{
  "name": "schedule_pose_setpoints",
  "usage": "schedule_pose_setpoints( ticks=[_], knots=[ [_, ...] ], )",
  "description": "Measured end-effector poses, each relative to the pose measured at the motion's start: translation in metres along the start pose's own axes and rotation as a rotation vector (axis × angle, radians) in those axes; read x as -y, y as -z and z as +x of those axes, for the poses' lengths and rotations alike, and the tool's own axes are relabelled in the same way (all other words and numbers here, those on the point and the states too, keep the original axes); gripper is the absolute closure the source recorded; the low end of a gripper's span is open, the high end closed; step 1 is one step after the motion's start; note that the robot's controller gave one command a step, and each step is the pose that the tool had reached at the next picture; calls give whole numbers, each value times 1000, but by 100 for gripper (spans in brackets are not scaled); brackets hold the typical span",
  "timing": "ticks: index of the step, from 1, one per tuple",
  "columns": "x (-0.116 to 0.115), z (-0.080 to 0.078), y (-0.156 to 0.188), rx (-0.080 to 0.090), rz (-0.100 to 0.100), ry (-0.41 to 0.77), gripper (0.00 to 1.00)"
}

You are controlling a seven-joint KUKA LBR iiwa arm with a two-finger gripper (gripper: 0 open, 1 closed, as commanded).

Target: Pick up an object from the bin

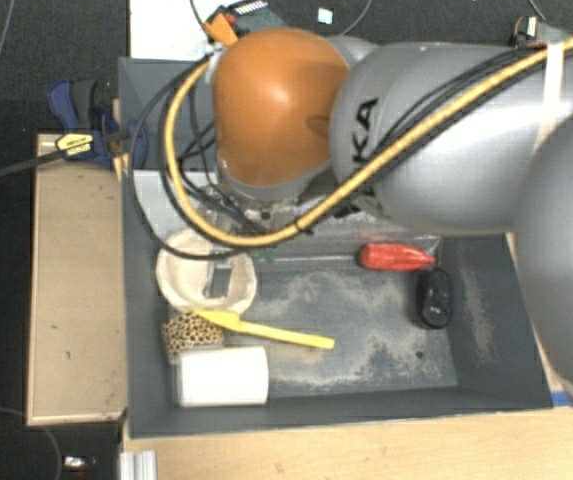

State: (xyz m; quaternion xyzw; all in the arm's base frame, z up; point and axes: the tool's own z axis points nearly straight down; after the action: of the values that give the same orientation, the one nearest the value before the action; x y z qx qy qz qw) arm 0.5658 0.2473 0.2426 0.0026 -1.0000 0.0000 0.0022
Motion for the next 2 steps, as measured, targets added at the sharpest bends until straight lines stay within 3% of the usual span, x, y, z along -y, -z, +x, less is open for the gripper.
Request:
schedule_pose_setpoints(
  ticks=[1,2],
  knots=[
    [2,-2,5,8,-2,-8,0],
    [33,24,-156,9,-2,-89,0]
  ],
)
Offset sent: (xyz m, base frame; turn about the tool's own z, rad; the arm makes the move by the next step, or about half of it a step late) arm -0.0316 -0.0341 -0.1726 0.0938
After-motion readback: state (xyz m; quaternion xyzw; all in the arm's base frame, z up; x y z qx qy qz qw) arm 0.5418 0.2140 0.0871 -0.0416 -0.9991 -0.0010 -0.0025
